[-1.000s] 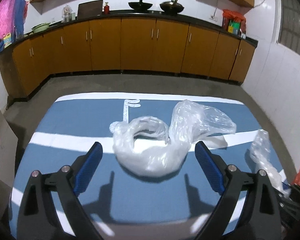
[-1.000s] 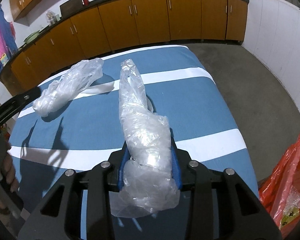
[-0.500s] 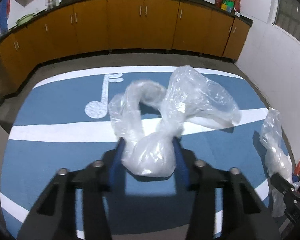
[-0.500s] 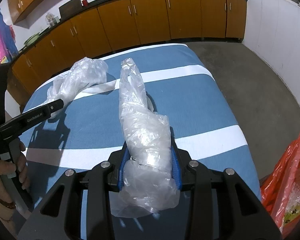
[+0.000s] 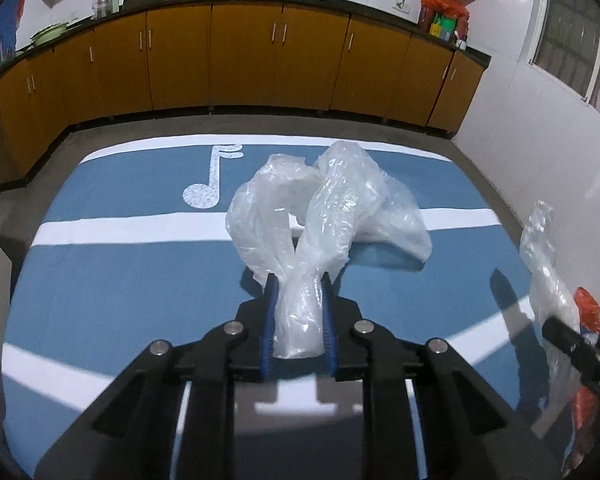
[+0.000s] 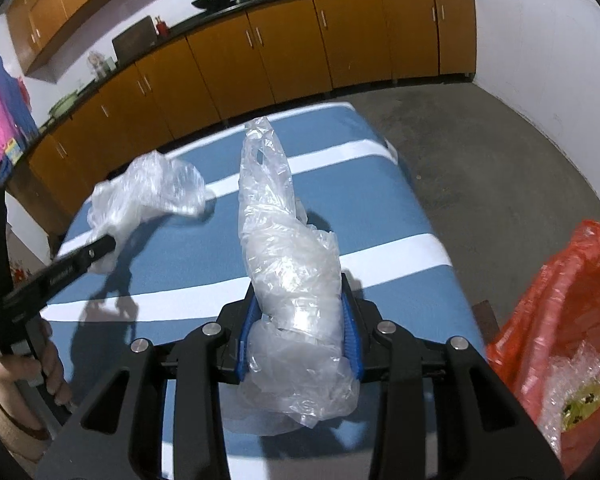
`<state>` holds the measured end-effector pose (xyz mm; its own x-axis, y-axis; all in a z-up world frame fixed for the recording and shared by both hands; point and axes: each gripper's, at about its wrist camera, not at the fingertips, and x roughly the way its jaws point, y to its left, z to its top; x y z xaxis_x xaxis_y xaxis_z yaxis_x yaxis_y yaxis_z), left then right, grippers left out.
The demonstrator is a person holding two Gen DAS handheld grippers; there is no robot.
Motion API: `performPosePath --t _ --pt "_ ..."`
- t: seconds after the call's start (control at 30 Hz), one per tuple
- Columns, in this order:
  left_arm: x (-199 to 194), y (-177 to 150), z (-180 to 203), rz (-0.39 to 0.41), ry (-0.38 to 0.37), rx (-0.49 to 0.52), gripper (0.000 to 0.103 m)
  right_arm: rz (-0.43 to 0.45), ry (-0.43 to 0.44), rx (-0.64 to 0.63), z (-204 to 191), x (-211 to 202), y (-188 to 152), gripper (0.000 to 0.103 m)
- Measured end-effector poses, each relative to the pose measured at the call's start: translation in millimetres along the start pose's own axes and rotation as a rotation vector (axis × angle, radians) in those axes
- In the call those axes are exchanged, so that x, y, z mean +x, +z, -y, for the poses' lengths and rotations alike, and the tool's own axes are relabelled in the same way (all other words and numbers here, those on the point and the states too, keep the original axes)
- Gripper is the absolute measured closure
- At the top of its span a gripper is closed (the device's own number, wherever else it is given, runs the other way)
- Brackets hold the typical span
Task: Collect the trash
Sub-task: 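Carry the bubble wrap and clear bag in both tools over the basket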
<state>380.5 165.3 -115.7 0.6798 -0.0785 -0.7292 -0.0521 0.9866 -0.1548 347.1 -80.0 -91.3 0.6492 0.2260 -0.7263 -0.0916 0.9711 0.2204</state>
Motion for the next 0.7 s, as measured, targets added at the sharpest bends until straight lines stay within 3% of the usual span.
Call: performPosePath --t 0.43,0.7 --pt "-99.7 -29.1 52.6 0.079 -0.123 0.070 0.082 0.129 -0.004 0.061 32.5 -90.4 -19.6 0.066" --pt "-140.8 -47.5 109.9 0.097 -0.226 0.135 0.082 0.215 -0.079 0.111 71.5 -145.8 -39.7 0.066"
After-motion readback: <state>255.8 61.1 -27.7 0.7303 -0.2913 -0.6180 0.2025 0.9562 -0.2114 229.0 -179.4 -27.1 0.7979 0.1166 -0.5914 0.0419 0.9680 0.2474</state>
